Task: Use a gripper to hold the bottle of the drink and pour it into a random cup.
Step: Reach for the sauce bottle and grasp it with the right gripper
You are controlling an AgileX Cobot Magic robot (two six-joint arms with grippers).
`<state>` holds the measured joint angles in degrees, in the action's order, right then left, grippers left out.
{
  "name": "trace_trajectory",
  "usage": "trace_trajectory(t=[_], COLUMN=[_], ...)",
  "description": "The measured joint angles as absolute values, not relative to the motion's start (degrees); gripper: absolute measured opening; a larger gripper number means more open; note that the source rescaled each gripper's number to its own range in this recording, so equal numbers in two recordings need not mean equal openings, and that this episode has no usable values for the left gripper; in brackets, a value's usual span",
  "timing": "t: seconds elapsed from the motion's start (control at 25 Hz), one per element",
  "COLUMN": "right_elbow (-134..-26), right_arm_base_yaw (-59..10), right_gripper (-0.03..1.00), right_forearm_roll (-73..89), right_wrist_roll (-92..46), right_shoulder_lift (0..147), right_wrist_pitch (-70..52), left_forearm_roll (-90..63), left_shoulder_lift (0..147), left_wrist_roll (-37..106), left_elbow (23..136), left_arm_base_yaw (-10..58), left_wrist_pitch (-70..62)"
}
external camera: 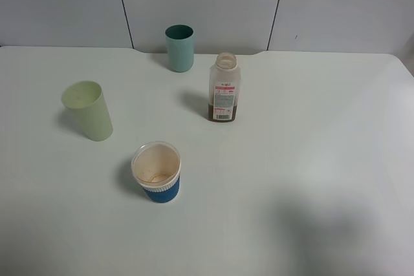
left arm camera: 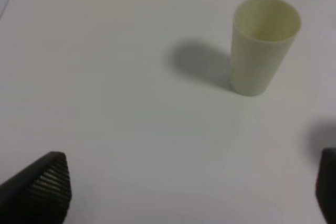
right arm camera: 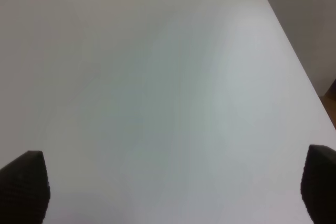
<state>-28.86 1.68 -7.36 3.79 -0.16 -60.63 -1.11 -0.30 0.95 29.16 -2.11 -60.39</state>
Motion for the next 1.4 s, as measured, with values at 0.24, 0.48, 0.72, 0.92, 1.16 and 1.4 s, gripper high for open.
trace_trajectory(t=[0.24,0.48,0.72,0.92,1.16,1.4], right_elbow=[-28.86,-28.86,-28.86,-28.86,-28.86,-28.86], right_arm_base_yaw=[1.68,1.68,1.68,1.68,1.68,1.68], right_gripper=[0.94,0.94,0.94,0.94,0.94,0.94], right_forearm_roll=[-7.36,-7.36,-7.36,-7.36,-7.36,-7.36], right_wrist_roll=[3.79,3.79,3.79,3.79,3.79,3.79], right_shoulder_lift=[-0.16,-0.16,-0.16,-0.16,-0.16,-0.16], right_wrist_pitch=[-60.63,-60.63,-60.63,-60.63,-60.63,-60.63], left_forearm_roll=[-1.11,-1.11,-1.06,-1.06,-1.06,-1.06], left_shoulder_lift=[-0.3,-0.3,-0.3,-0.3,-0.3,-0.3], left_wrist_roll=[0.95,0.95,0.95,0.95,0.95,0.95], left_elbow=[29.16,29.16,29.16,29.16,29.16,29.16], left_arm_base_yaw=[-2.11,-2.11,-2.11,-2.11,-2.11,-2.11], left_wrist_pitch=[-60.39,-60.39,-60.39,-60.39,-60.39,-60.39])
